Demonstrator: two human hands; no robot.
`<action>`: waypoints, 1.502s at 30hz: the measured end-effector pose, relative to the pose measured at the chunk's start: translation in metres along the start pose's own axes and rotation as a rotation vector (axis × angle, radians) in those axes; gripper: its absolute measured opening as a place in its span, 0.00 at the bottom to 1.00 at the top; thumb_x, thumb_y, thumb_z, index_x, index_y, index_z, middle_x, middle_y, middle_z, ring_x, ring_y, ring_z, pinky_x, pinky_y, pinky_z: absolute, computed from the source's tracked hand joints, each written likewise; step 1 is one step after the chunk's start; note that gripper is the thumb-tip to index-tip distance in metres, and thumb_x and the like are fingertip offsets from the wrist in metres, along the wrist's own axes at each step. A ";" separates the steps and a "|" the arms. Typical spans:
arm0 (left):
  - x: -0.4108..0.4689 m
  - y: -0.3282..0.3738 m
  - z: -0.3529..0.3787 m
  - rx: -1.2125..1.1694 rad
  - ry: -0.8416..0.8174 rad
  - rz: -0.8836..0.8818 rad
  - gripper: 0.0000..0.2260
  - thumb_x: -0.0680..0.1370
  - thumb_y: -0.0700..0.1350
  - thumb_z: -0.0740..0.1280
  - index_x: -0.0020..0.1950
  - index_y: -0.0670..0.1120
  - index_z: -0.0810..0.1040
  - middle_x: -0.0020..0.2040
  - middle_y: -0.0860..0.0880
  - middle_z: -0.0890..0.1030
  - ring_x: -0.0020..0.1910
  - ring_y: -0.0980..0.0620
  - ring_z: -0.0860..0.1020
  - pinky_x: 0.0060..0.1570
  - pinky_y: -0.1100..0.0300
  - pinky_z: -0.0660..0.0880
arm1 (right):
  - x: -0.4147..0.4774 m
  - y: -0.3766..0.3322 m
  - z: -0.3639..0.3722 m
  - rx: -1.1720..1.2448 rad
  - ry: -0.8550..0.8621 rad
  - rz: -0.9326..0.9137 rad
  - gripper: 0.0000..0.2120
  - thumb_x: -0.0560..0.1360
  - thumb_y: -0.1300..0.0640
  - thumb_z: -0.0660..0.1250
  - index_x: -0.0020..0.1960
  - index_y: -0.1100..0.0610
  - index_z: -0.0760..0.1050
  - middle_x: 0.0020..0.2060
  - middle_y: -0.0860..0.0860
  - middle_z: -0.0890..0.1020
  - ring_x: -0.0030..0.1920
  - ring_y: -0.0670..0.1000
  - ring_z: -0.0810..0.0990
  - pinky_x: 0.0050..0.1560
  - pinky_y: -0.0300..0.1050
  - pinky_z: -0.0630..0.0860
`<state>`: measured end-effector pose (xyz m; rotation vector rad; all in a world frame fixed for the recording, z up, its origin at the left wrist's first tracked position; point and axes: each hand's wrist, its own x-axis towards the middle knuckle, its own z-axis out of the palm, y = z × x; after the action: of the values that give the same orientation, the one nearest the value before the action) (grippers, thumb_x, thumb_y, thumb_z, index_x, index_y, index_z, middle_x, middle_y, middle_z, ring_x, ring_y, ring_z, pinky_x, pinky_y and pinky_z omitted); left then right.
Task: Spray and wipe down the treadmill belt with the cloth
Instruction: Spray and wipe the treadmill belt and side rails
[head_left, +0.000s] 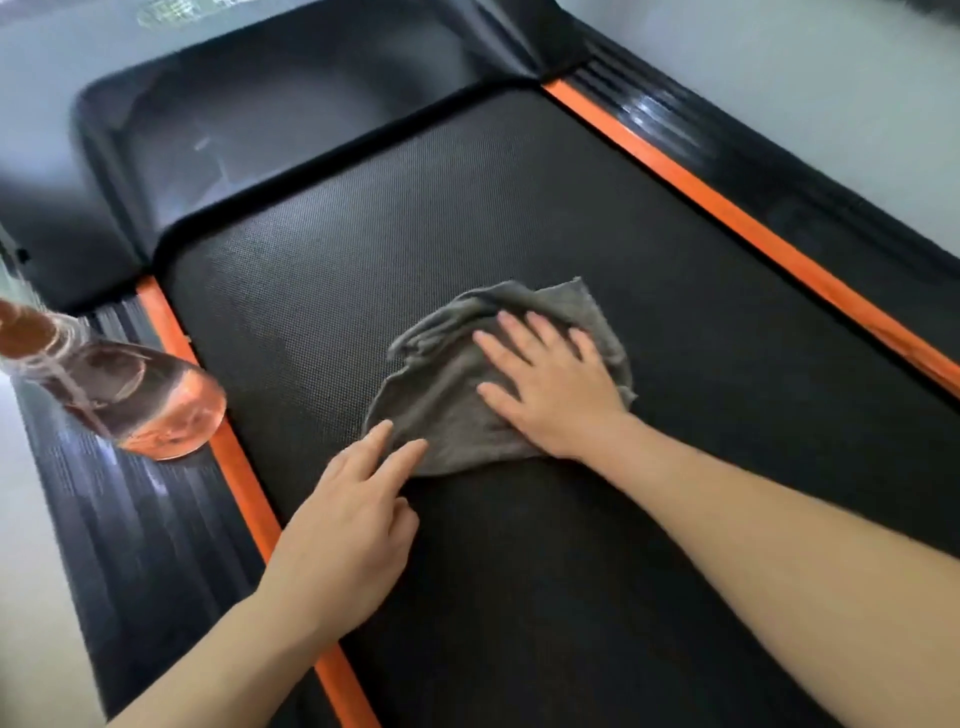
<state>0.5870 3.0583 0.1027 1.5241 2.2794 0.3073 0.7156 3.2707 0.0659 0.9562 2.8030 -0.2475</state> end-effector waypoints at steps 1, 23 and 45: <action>-0.001 0.005 0.001 0.002 -0.016 0.010 0.25 0.78 0.40 0.64 0.75 0.51 0.68 0.78 0.48 0.62 0.76 0.47 0.62 0.70 0.58 0.61 | -0.008 0.027 -0.002 0.011 -0.038 0.126 0.32 0.77 0.32 0.36 0.80 0.38 0.43 0.81 0.45 0.44 0.80 0.50 0.43 0.76 0.59 0.43; -0.115 0.085 0.022 0.110 0.025 -0.165 0.12 0.78 0.58 0.59 0.54 0.55 0.77 0.49 0.55 0.78 0.51 0.52 0.78 0.41 0.56 0.75 | -0.207 -0.011 -0.007 0.220 -0.056 0.143 0.26 0.80 0.46 0.64 0.76 0.48 0.63 0.69 0.48 0.69 0.66 0.52 0.70 0.60 0.50 0.75; -0.070 0.076 -0.094 -0.073 0.828 0.127 0.03 0.77 0.41 0.67 0.46 0.43 0.78 0.43 0.48 0.77 0.44 0.47 0.73 0.47 0.58 0.68 | -0.144 0.015 -0.133 0.470 0.820 -0.058 0.06 0.70 0.65 0.73 0.45 0.58 0.78 0.43 0.52 0.77 0.42 0.49 0.74 0.42 0.43 0.71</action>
<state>0.6343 3.0258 0.2301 1.7080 2.6943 1.2383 0.8231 3.2261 0.2238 1.3065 3.6113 -0.6825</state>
